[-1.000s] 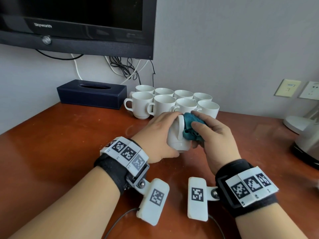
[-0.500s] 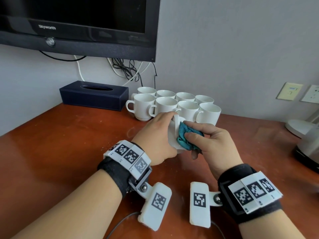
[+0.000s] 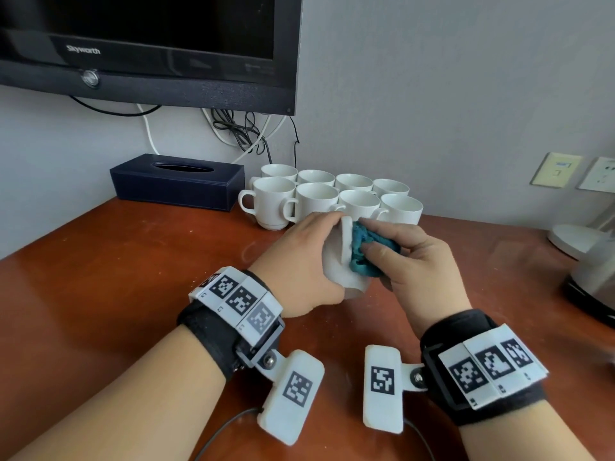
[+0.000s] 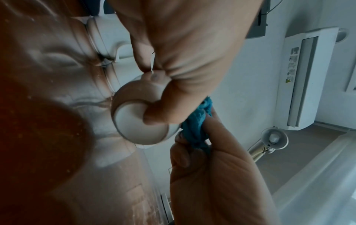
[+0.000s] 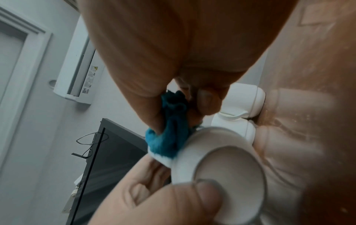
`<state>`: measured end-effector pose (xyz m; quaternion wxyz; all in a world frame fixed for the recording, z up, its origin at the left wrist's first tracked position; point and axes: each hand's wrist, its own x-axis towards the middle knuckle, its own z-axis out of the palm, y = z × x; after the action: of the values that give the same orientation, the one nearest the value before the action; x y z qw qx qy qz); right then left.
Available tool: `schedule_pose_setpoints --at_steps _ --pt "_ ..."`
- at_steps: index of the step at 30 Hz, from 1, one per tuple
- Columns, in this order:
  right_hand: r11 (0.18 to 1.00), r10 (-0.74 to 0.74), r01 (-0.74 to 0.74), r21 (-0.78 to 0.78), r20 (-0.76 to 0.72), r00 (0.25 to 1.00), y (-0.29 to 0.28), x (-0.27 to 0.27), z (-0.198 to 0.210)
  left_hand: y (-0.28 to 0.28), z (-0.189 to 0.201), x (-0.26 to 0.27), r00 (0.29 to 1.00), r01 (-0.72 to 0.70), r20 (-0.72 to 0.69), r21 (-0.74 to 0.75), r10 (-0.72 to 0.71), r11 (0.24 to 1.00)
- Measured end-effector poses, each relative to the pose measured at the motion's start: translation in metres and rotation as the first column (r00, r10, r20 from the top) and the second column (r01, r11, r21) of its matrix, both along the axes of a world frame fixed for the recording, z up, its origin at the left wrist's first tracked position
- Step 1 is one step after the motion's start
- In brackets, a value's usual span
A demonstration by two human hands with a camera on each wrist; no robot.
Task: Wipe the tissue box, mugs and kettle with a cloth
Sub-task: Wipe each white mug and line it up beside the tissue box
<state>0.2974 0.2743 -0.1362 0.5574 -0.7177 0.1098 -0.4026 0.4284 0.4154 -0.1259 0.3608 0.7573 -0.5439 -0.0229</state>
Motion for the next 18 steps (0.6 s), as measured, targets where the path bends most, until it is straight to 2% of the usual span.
schedule_pose_setpoints --at_steps 6,9,14,18 --pt "0.995 0.077 -0.083 -0.064 -0.086 0.993 0.002 0.001 -0.004 0.007 0.005 0.01 0.986 -0.157 -0.066 -0.101 0.151 0.982" --pt "0.997 0.042 -0.048 -0.065 -0.089 0.995 0.001 0.002 -0.006 0.008 0.004 0.009 0.993 -0.112 -0.056 -0.077 0.108 0.991" --pt "0.99 -0.144 0.144 0.001 -0.001 0.99 -0.002 0.003 -0.001 0.004 0.0 0.002 0.999 0.05 0.001 0.04 -0.05 0.998" --pt "0.989 -0.15 0.15 -0.004 0.015 0.989 -0.001 0.001 0.0 0.0 -0.002 -0.001 0.997 0.077 -0.001 0.022 -0.077 0.997"
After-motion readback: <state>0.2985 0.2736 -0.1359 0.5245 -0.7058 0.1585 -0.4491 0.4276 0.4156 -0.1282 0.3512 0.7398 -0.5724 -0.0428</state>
